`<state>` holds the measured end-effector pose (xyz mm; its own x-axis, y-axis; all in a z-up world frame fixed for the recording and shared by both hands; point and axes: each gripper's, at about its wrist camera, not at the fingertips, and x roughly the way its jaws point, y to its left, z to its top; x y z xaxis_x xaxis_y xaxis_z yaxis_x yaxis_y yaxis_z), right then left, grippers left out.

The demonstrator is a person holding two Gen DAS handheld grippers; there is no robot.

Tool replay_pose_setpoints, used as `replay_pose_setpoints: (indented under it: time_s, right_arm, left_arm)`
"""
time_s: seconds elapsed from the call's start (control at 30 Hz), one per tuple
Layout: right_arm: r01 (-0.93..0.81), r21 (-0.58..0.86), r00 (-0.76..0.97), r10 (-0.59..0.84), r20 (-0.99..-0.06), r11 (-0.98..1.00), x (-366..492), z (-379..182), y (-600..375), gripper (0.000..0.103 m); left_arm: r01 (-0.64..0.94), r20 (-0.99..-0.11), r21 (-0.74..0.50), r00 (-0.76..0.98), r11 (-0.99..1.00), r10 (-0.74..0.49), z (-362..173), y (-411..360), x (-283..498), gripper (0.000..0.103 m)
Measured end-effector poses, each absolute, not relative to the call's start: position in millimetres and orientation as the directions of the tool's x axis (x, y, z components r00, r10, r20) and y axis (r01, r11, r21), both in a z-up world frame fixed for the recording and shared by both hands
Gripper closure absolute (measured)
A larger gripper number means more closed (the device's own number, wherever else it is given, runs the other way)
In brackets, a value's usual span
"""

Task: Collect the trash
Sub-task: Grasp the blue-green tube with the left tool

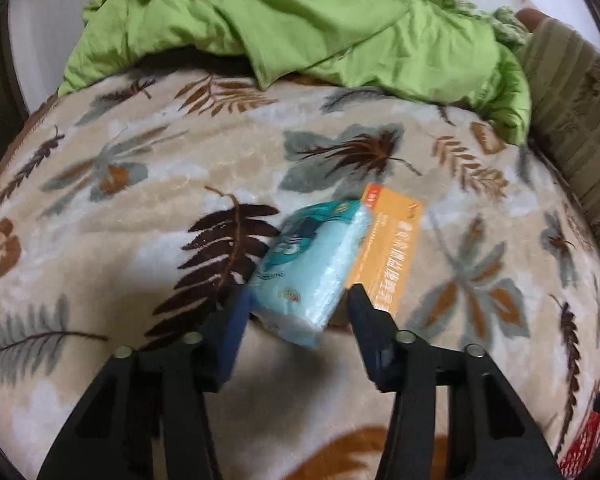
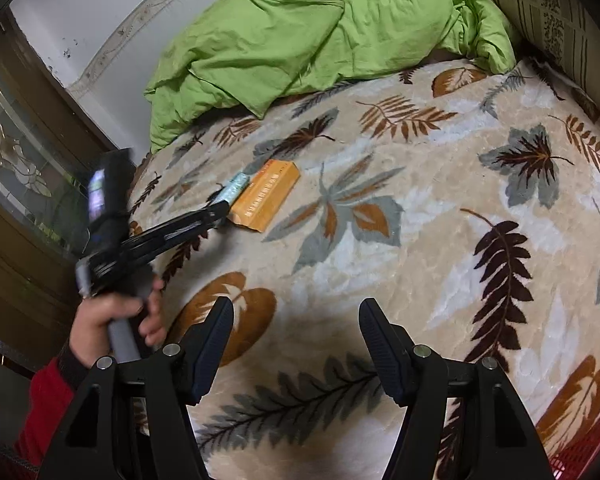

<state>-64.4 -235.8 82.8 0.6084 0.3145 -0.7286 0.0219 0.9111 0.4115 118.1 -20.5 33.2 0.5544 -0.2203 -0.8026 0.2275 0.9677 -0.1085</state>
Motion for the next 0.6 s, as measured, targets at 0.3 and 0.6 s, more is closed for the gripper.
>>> replay_pose_setpoints:
  time_s: [0.3,0.6]
  right_arm:
    - [0.025,0.428,0.596,0.33,-0.732,0.903,-34,76,-238,0.034]
    - [0.007,0.461,0.572,0.375,-0.729,0.887,45,74,-200,0.034]
  left_arm:
    - [0.091,-0.767,-0.311,0.564,0.946,-0.306,27,27,128,0.087]
    - [-0.011,-0.698,-0.319,0.679,0.948,-0.227,63,59,84,0.088]
